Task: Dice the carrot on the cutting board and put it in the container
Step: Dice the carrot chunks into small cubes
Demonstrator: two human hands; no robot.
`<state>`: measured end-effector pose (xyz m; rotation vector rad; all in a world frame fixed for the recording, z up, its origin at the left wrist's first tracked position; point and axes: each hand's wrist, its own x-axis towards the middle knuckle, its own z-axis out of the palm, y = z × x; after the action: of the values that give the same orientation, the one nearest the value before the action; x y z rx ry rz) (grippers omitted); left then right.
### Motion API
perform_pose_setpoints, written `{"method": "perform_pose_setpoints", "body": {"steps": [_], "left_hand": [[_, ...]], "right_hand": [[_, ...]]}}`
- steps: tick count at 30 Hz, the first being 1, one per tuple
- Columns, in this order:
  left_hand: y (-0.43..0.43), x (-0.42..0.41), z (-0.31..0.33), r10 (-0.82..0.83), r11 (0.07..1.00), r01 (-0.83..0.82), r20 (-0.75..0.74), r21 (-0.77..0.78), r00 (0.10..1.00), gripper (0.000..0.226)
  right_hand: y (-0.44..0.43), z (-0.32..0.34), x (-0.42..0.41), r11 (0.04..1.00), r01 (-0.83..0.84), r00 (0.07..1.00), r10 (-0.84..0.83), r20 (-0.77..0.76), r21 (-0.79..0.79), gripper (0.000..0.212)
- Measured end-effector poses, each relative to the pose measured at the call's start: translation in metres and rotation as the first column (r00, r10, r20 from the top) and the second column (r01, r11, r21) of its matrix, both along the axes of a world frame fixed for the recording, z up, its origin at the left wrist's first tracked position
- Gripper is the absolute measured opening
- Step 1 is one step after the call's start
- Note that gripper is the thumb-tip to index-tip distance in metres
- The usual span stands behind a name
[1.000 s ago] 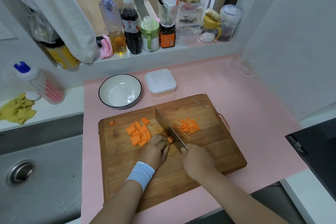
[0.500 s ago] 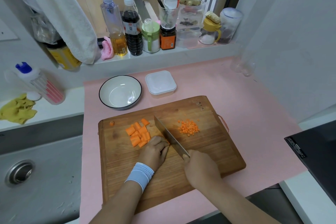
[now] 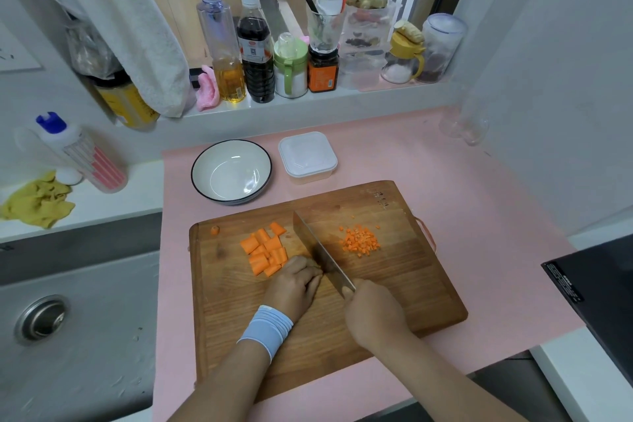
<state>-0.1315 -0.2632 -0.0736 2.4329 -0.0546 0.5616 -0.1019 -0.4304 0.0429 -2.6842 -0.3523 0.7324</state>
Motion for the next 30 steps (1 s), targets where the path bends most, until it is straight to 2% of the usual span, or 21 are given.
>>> {"method": "perform_pose_setpoints", "body": {"steps": [4, 7, 15, 23, 30], "left_hand": [[0.000, -0.002, 0.005, 0.045, 0.996, -0.047, -0.022, -0.078, 0.999, 0.015], [0.001, -0.004, 0.008, 0.100, 0.987, -0.100, -0.004, -0.129, 0.995, 0.008], [0.001, -0.003, 0.001, 0.000, 1.000, 0.001, -0.012, 0.008, 1.000, 0.004], [0.002, -0.004, 0.001, 0.005, 1.000, -0.005, -0.023, 0.006, 1.000, 0.006], [0.001, -0.004, 0.002, 0.014, 1.000, -0.014, -0.031, 0.007, 0.999, 0.009]], "right_hand": [[0.001, 0.000, -0.001, 1.000, -0.008, 1.000, 0.008, 0.009, -0.009, 0.031], [0.001, 0.002, -0.001, 1.000, -0.006, 1.000, 0.006, 0.005, -0.007, 0.031], [-0.001, 0.004, -0.002, 1.000, -0.008, 1.000, 0.008, -0.018, 0.015, 0.030], [-0.015, 0.007, -0.008, 0.999, -0.016, 1.000, 0.016, 0.002, -0.045, 0.030], [-0.018, 0.007, -0.016, 0.999, -0.038, 0.999, 0.037, 0.035, 0.004, 0.026]]}}
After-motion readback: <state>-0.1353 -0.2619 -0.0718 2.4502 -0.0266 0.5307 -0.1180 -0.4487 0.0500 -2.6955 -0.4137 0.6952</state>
